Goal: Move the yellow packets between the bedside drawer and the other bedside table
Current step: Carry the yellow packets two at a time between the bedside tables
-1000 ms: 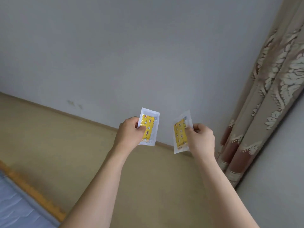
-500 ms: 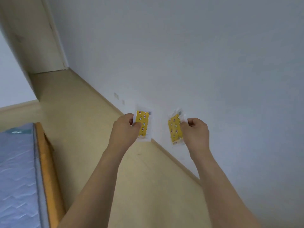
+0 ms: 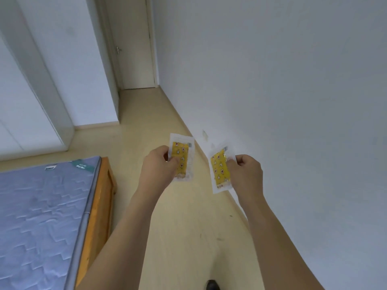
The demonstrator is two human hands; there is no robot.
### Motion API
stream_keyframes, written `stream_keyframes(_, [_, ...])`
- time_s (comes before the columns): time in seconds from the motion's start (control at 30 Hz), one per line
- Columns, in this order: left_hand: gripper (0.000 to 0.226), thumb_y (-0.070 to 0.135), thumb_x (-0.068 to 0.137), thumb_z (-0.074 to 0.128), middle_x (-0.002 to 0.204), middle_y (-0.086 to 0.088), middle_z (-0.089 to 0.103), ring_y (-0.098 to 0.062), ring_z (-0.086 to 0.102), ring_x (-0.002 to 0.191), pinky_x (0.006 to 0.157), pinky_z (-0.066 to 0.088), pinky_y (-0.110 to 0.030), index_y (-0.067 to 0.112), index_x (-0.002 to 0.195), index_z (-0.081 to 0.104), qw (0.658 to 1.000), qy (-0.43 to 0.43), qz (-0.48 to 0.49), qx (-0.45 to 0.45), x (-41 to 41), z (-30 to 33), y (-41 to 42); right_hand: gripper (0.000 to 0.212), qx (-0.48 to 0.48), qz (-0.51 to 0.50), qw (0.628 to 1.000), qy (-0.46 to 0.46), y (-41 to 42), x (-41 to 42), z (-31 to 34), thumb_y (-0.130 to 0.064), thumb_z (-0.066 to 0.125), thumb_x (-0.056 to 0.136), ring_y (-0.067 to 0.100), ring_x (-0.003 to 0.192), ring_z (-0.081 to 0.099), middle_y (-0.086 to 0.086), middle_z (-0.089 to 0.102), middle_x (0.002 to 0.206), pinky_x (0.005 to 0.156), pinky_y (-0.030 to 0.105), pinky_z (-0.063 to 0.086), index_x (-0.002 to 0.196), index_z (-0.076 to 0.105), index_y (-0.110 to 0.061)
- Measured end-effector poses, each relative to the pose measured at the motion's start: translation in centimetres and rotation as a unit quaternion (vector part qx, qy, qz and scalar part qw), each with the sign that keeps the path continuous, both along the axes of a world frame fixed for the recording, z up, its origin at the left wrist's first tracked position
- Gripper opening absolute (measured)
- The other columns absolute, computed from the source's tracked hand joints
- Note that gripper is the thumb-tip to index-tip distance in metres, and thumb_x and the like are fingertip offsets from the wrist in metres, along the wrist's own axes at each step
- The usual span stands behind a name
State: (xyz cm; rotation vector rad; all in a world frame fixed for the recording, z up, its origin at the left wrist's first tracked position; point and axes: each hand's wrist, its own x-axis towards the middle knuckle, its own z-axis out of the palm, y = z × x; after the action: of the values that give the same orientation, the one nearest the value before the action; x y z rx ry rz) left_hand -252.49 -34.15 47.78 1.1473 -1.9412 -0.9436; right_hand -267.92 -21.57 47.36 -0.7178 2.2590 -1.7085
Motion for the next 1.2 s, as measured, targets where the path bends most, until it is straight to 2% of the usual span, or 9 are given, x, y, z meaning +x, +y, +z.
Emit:
stream_keyframes(0.13, [0.015, 0.021, 0.087, 0.06, 0.088, -0.006, 0.072, -0.027, 0.07, 0.081, 0.069, 0.059, -0.049, 0.009, 0.092, 0.067, 0.999, -0.003, 0.039, 0.003, -4.7, 0.1, -10.6, 0.017, -0.007, 0.048, 0.999, 0.001, -12.2, -6.0, 0.1, -0.019, 0.054, 0.085, 0.029, 0.075, 0.066, 0.007, 0.068, 0.077, 0.065, 0.038, 0.053, 0.074, 0.062, -0.008])
stream_keyframes(0.23, [0.009, 0.02, 0.089, 0.061, 0.083, 0.001, 0.071, -0.021, 0.069, 0.078, 0.068, 0.06, -0.04, 0.015, 0.089, 0.068, 0.996, -0.01, 0.083, -0.008, -6.6, 2.1, -18.8, 0.016, -0.019, 0.092, 0.996, 0.003, -22.1, -9.0, 1.9, -0.02, 0.054, 0.084, 0.028, 0.074, 0.067, 0.01, 0.069, 0.081, 0.069, 0.043, 0.056, 0.08, 0.063, -0.007])
stream_keyframes(0.43, [0.009, 0.012, 0.093, 0.058, 0.084, 0.007, 0.068, -0.006, 0.065, 0.074, 0.054, 0.046, -0.02, 0.013, 0.095, 0.067, 0.984, 0.025, 0.176, 0.001, -5.6, 3.4, -33.7, 0.014, -0.023, 0.19, 0.981, -0.014, -41.7, -9.7, 3.2, -0.018, 0.053, 0.081, 0.027, 0.074, 0.068, 0.004, 0.069, 0.078, 0.058, 0.036, 0.052, 0.074, 0.06, -0.009])
stream_keyframes(0.57, [0.011, 0.015, 0.094, 0.058, 0.088, 0.01, 0.069, -0.005, 0.067, 0.078, 0.06, 0.054, -0.023, 0.019, 0.101, 0.067, 0.974, 0.031, 0.224, 0.014, -4.8, 1.1, -45.3, 0.013, -0.007, 0.246, 0.969, -0.012, -54.7, -9.2, 1.5, -0.018, 0.054, 0.081, 0.026, 0.073, 0.068, 0.002, 0.068, 0.075, 0.056, 0.034, 0.049, 0.074, 0.062, -0.011])
stream_keyframes(0.67, [0.01, 0.016, 0.094, 0.058, 0.085, 0.015, 0.067, 0.001, 0.063, 0.074, 0.054, 0.047, -0.018, 0.024, 0.096, 0.065, 0.971, 0.036, 0.237, 0.009, -4.9, 0.2, -54.8, 0.012, -0.015, 0.261, 0.965, -0.009, -65.0, -9.0, 0.6, -0.016, 0.055, 0.082, 0.024, 0.074, 0.068, 0.0, 0.067, 0.077, 0.059, 0.034, 0.051, 0.073, 0.061, -0.013])
stream_keyframes(0.77, [0.011, 0.015, 0.095, 0.058, 0.085, 0.009, 0.068, -0.003, 0.064, 0.073, 0.053, 0.045, -0.018, 0.023, 0.089, 0.062, 0.972, 0.029, 0.233, 0.024, -5.0, 1.0, -64.6, 0.013, -0.007, 0.265, 0.964, -0.009, -75.4, -9.2, 1.4, -0.017, 0.054, 0.082, 0.022, 0.074, 0.068, -0.001, 0.068, 0.078, 0.062, 0.036, 0.053, 0.071, 0.061, -0.014])
stream_keyframes(0.9, [0.026, 0.01, 0.092, 0.056, 0.072, 0.006, 0.061, -0.005, 0.057, 0.062, 0.047, 0.037, -0.016, 0.022, 0.069, 0.052, 0.966, 0.036, 0.256, 0.01, -5.7, 3.1, -77.1, 0.011, -0.013, 0.261, 0.965, -0.013, -88.0, -10.0, 2.9, -0.017, 0.054, 0.081, 0.022, 0.075, 0.069, -0.001, 0.07, 0.079, 0.065, 0.04, 0.056, 0.074, 0.062, -0.014])
stream_keyframes(1.07, [0.031, 0.009, 0.09, 0.057, 0.065, 0.011, 0.056, -0.002, 0.054, 0.057, 0.045, 0.036, -0.014, 0.026, 0.064, 0.049, 0.965, 0.027, 0.257, 0.035, -7.8, 2.4, -91.5, 0.011, -0.008, 0.251, 0.967, -0.034, -102.0, -11.9, 1.6, -0.017, 0.054, 0.083, 0.023, 0.075, 0.069, 0.001, 0.07, 0.08, 0.064, 0.039, 0.056, 0.076, 0.062, -0.014])
stream_keyframes(1.2, [0.028, 0.009, 0.089, 0.057, 0.066, 0.009, 0.056, -0.005, 0.054, 0.059, 0.044, 0.037, -0.014, 0.023, 0.066, 0.05, 0.955, 0.015, 0.291, 0.048, -7.6, 0.2, -103.1, 0.012, -0.004, 0.269, 0.962, -0.036, -115.2, -12.1, -0.9, -0.015, 0.054, 0.082, 0.023, 0.067, 0.063, 0.004, 0.068, 0.078, 0.057, 0.031, 0.048, 0.072, 0.061, -0.012])
